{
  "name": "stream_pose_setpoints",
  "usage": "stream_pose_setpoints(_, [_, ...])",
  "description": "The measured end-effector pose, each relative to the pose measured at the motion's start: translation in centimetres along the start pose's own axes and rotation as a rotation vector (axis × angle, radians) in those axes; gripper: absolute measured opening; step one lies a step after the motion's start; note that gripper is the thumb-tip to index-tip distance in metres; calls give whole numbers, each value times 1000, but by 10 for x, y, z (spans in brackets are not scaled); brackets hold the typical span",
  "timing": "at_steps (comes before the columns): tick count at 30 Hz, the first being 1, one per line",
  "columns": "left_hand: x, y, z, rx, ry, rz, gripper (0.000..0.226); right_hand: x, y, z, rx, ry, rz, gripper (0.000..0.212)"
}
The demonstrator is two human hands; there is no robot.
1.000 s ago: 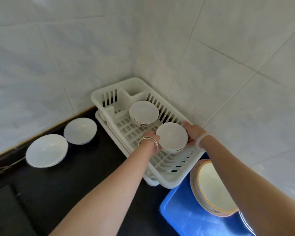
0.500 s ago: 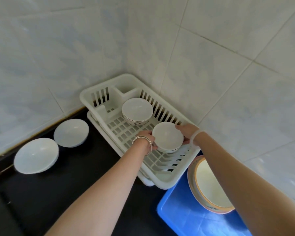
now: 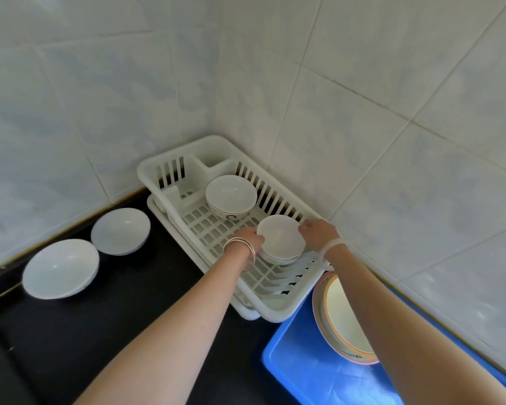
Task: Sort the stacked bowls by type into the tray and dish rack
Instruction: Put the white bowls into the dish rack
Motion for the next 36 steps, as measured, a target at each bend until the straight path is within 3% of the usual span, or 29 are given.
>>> stream_pose_setpoints(5, [7, 36, 24, 6, -106, -55, 23, -12, 5, 29, 86, 126, -183, 33])
stream_pose_setpoints(8, [-1, 69, 50, 84, -179, -72, 39, -42, -8, 60, 8, 203, -385, 30])
stream_pose_setpoints(12, [-36, 120, 93, 256, -220, -100, 39, -86, -45, 99, -106, 322, -475, 20])
stream_pose_setpoints(21, [-135, 221, 137, 849, -39, -212, 44, -170, -171, 113, -330, 240, -363, 22])
stream_pose_setpoints(23, [-150, 234, 134, 912, -15, -197, 50, -187, -186, 105, -314, 227, -257, 37])
stream_pose_setpoints(26, [-166, 252, 125, 938, 38, -92, 61, -204, -202, 91, -303, 181, -133, 55])
stream_pose_setpoints(30, [-180, 270, 113, 880, 80, 169, 66, -222, -216, 77, -231, 201, -93, 44])
stream_pose_setpoints(36, [-197, 277, 100, 784, 55, 605, 57, -233, -237, 57, -313, -57, -518, 17])
Point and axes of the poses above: each hand's wrist, its own z-axis away from the middle knuckle, its own y-axis out of the back of the hand, x = y × z, the point moved 1 cm from there along -z, towards the middle knuckle, and after that the axes turned 4 degrees about -y, right-handed, at the moved point
